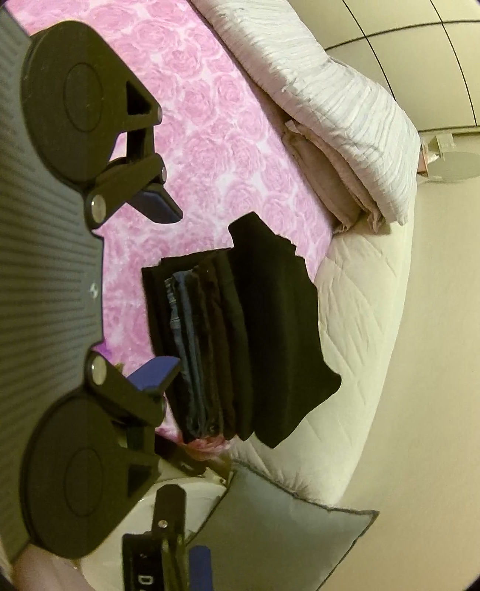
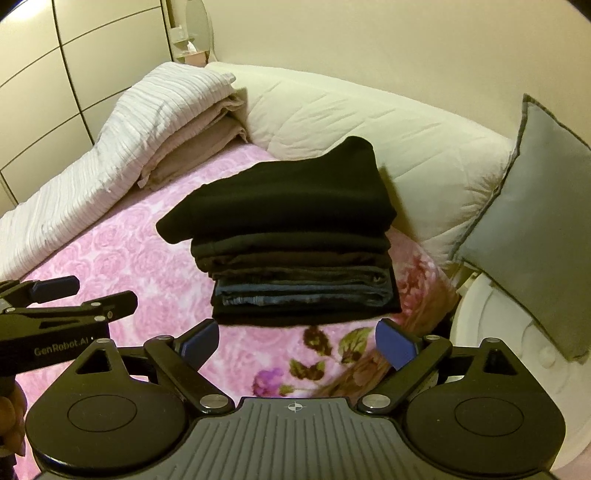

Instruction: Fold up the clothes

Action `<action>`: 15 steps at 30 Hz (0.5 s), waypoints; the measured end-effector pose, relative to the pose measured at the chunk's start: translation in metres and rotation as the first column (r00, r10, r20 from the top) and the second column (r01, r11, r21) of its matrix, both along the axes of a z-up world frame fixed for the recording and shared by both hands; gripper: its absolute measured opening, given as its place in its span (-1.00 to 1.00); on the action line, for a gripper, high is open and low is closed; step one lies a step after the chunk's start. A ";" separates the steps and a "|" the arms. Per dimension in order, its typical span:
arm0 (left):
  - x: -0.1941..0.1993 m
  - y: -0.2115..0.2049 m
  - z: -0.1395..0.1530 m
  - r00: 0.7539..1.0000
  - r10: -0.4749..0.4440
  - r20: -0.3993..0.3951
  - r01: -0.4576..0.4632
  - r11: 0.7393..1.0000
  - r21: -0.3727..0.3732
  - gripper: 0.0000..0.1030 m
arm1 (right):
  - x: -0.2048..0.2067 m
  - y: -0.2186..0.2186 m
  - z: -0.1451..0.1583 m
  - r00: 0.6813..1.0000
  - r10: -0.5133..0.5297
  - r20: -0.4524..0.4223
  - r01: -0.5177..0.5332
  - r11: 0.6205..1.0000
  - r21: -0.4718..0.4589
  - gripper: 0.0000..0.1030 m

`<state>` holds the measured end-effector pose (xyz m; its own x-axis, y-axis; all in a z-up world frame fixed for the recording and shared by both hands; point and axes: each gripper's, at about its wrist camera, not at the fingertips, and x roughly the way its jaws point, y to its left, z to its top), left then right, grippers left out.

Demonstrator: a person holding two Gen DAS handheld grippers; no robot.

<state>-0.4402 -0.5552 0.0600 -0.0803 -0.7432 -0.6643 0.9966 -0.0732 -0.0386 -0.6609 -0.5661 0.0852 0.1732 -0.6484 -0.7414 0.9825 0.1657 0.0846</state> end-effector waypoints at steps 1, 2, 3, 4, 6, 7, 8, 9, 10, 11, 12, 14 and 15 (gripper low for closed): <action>0.001 0.000 0.000 1.000 0.002 -0.007 -0.002 1.000 0.001 0.48 | 0.001 0.000 0.000 1.000 0.002 -0.003 -0.002 1.000 -0.003 0.84; 0.002 0.000 0.000 1.000 0.002 -0.017 -0.002 1.000 0.005 0.48 | 0.002 0.001 0.001 1.000 0.003 -0.005 -0.003 1.000 -0.005 0.84; 0.002 -0.001 0.000 1.000 0.002 -0.028 -0.001 1.000 0.010 0.48 | 0.002 0.001 0.001 1.000 0.005 -0.006 -0.005 1.000 -0.006 0.84; 0.002 -0.001 -0.001 0.999 -0.009 -0.041 0.009 1.000 0.005 0.48 | 0.003 0.001 0.001 1.000 0.005 -0.007 -0.005 1.000 -0.007 0.84; 0.001 -0.001 -0.001 0.999 -0.020 -0.045 0.020 1.000 0.003 0.49 | 0.003 0.002 0.001 1.000 0.007 -0.008 -0.007 1.000 -0.007 0.84; 0.000 -0.001 -0.001 0.999 -0.024 -0.046 0.024 1.000 0.002 0.49 | 0.003 0.002 0.001 1.000 0.007 -0.009 -0.007 1.000 -0.007 0.84; 0.000 -0.001 -0.001 0.998 -0.032 -0.050 0.032 0.999 -0.003 0.49 | 0.003 0.002 0.001 1.000 0.008 -0.010 -0.008 1.000 -0.008 0.84; -0.001 -0.001 -0.001 0.998 -0.036 -0.053 0.036 0.999 -0.007 0.49 | 0.004 0.002 0.001 1.000 0.009 -0.011 -0.009 1.000 -0.009 0.84; -0.001 -0.001 -0.001 0.998 -0.038 -0.055 0.037 0.999 -0.009 0.49 | 0.004 0.002 0.001 1.000 0.010 -0.012 -0.011 1.000 -0.010 0.84; -0.001 -0.001 -0.001 0.998 -0.038 -0.057 0.037 0.999 -0.009 0.49 | 0.004 0.002 0.001 1.000 0.012 -0.013 -0.012 1.000 -0.011 0.84; -0.001 -0.002 -0.001 0.998 -0.037 -0.059 0.036 0.999 -0.008 0.49 | 0.004 0.002 0.002 1.000 0.013 -0.014 -0.013 1.000 -0.012 0.84; -0.001 -0.002 -0.002 0.997 -0.037 -0.063 0.037 0.999 -0.005 0.49 | 0.005 0.002 0.002 1.000 0.014 -0.015 -0.015 1.000 -0.015 0.84; -0.002 -0.003 -0.002 0.997 -0.042 -0.067 0.041 0.999 -0.009 0.49 | 0.005 0.002 0.002 1.000 0.015 -0.016 -0.015 1.000 -0.015 0.84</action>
<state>-0.4418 -0.5578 0.0582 -0.1555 -0.7430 -0.6510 0.9878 -0.1148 -0.1049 -0.6562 -0.5639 0.0874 0.1714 -0.6571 -0.7341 0.9811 0.1814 0.0667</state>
